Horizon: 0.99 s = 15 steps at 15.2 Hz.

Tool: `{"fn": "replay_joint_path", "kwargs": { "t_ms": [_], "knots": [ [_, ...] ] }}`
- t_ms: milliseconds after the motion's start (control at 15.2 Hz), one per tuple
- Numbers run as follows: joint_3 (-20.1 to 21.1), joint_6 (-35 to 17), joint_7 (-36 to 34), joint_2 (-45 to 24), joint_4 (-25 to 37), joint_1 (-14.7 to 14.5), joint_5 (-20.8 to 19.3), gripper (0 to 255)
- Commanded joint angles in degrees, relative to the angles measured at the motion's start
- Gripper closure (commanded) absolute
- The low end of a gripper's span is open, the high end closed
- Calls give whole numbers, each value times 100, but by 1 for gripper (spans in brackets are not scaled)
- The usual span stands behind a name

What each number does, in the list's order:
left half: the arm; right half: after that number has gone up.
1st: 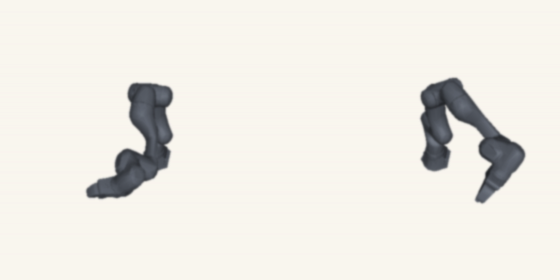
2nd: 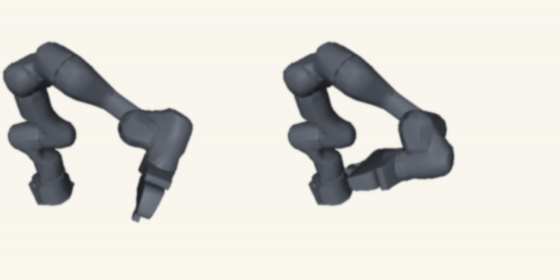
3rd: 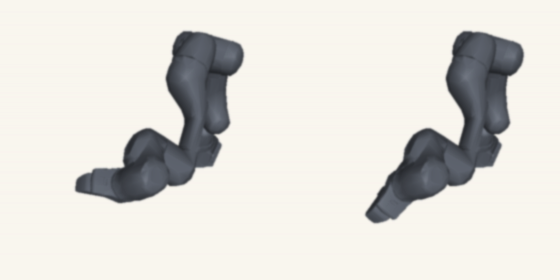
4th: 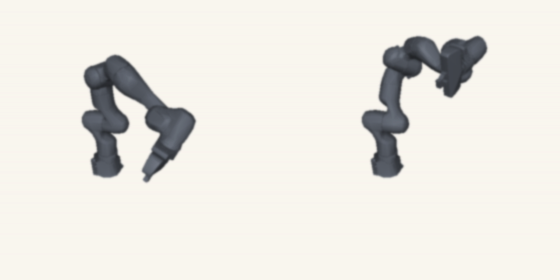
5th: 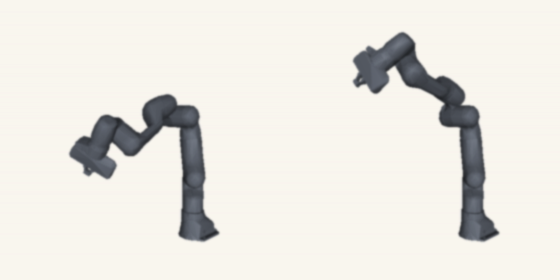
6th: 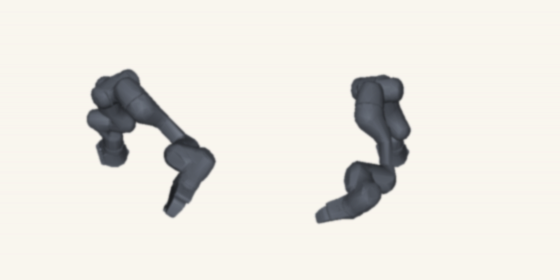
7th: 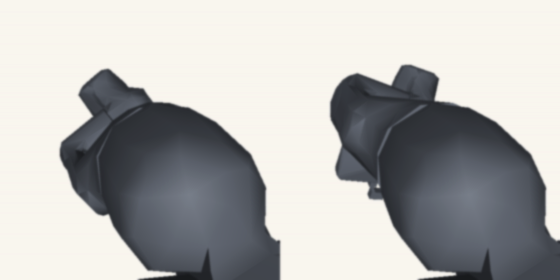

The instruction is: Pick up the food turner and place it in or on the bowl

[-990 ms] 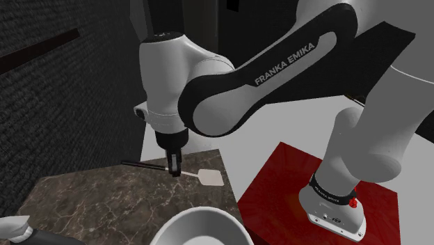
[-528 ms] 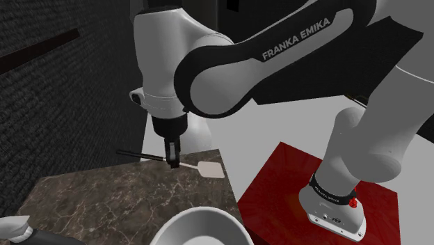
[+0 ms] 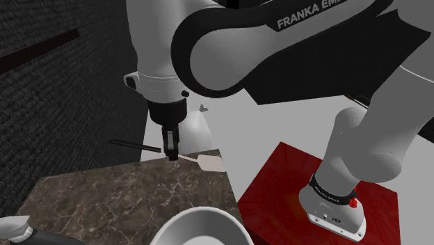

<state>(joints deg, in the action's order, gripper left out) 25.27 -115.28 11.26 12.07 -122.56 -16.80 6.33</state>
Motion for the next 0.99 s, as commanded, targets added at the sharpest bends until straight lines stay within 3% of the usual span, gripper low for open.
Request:
{"fn": "replay_joint_path", "kwargs": {
  "t_ms": [0, 924],
  "knots": [
    [100, 49, -161, 104, -39, -87, 56, 255],
    [1288, 282, -1962, 522, -21, -860, 429, 255]
  ]
}}
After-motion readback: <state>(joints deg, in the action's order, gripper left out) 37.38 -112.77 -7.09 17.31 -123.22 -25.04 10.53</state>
